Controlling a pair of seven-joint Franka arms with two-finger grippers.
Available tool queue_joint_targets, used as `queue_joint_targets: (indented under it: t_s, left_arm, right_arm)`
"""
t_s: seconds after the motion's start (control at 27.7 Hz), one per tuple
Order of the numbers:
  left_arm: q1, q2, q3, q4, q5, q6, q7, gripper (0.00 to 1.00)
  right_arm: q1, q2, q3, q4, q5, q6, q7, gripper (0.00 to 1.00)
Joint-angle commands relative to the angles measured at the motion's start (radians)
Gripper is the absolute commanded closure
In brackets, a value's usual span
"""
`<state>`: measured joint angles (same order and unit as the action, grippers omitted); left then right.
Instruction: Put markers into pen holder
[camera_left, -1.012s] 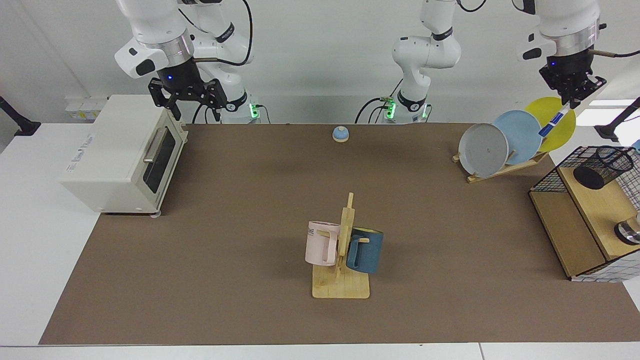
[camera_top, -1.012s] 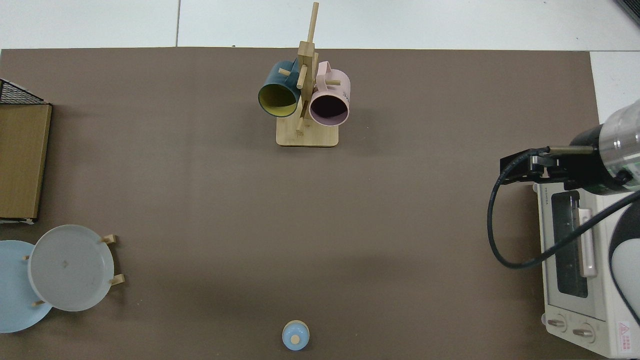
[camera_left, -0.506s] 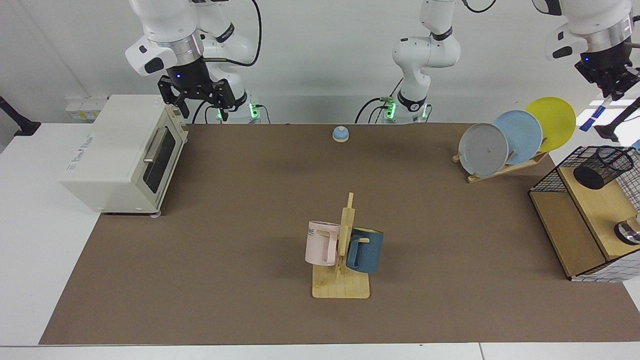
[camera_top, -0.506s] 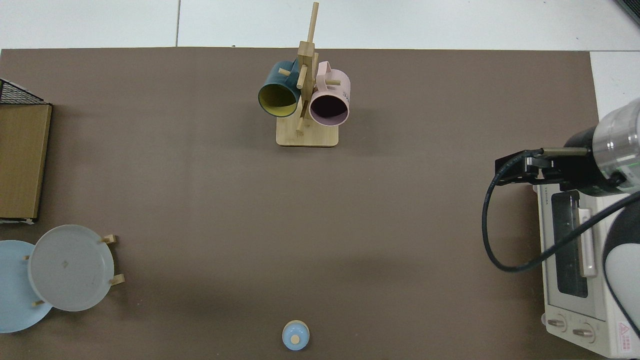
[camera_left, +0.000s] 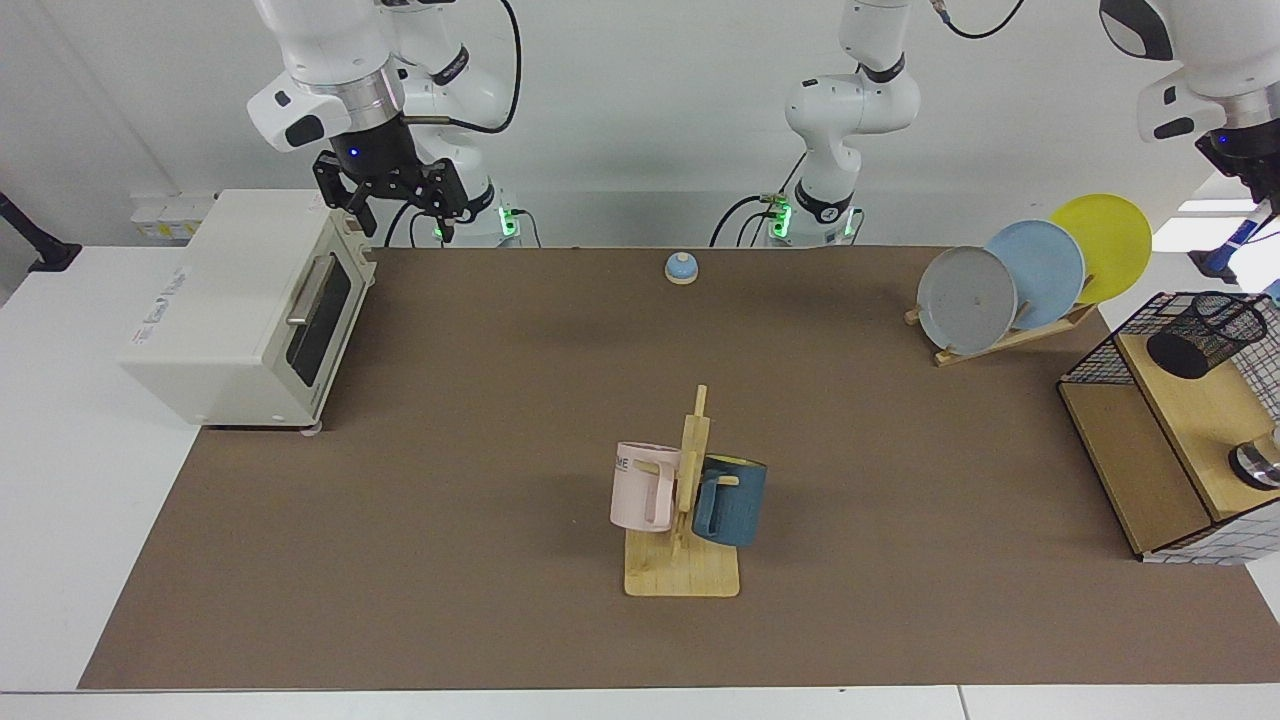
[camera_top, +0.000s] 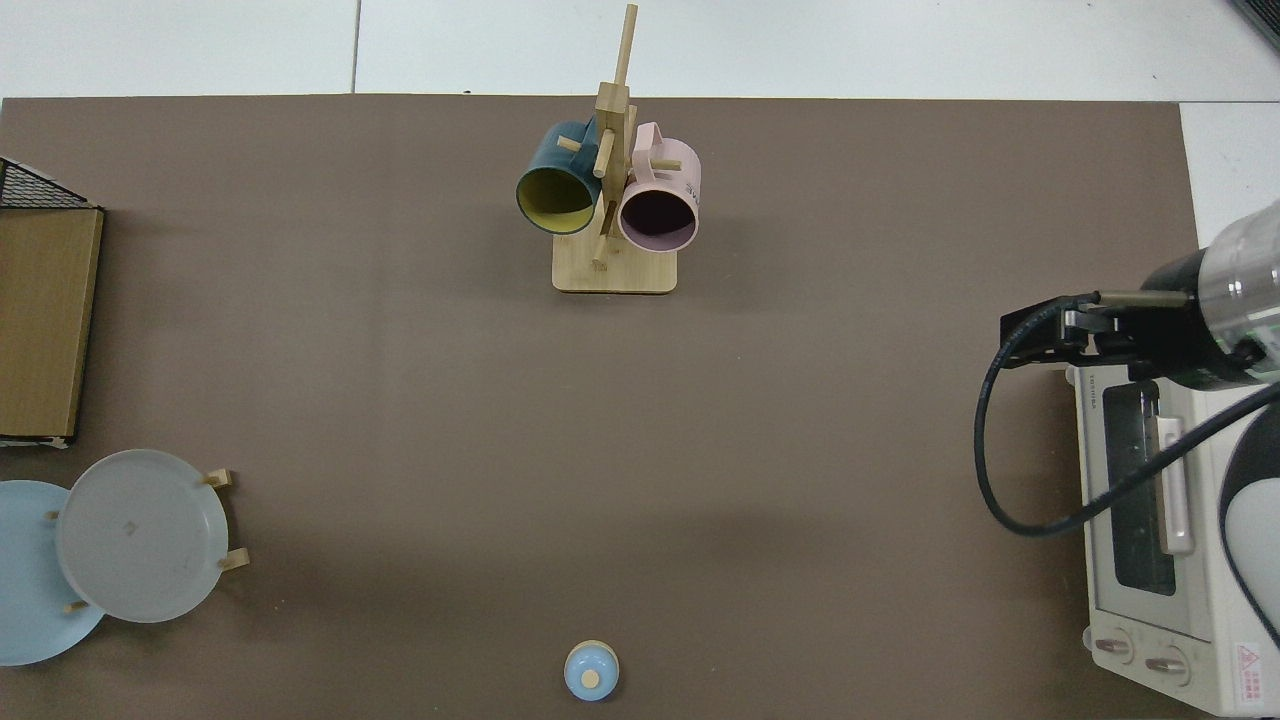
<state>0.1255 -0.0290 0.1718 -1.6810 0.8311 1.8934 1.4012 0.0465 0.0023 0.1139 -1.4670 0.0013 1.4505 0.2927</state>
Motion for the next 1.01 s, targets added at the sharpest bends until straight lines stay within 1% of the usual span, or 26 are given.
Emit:
queue_joint_targets:
  t_s: [0.0,0.36,0.58,0.72,0.9,0.98]
  left_arm:
    - [0.054,0.037,-0.006,0.020,0.022,0.047,0.102,1.00]
    - [0.048,0.037,-0.008,0.017,0.060,0.039,0.180,1.00]
    - [0.042,0.040,-0.008,0.017,0.115,0.044,0.185,1.00]
    - [0.039,0.041,-0.006,0.017,0.129,0.044,0.185,1.00]
    - [0.031,0.066,-0.006,0.017,0.129,0.046,0.185,1.00]
    - [0.022,0.077,-0.005,0.017,0.149,0.044,0.185,1.00]
  right_arm:
    - [-0.010,-0.011,0.006,-0.009,0.005,-0.007,0.019,0.00]
    - [-0.010,-0.011,0.006,-0.009,0.005,-0.007,0.019,0.00]
    - [-0.010,-0.011,0.006,-0.009,0.005,-0.007,0.019,0.00]
    - [-0.010,-0.011,0.006,-0.009,0.005,-0.007,0.019,0.00]
    - [-0.010,-0.011,0.006,-0.009,0.005,-0.007,0.019,0.00]
    - [-0.010,-0.011,0.006,-0.009,0.005,-0.007,0.019,0.00]
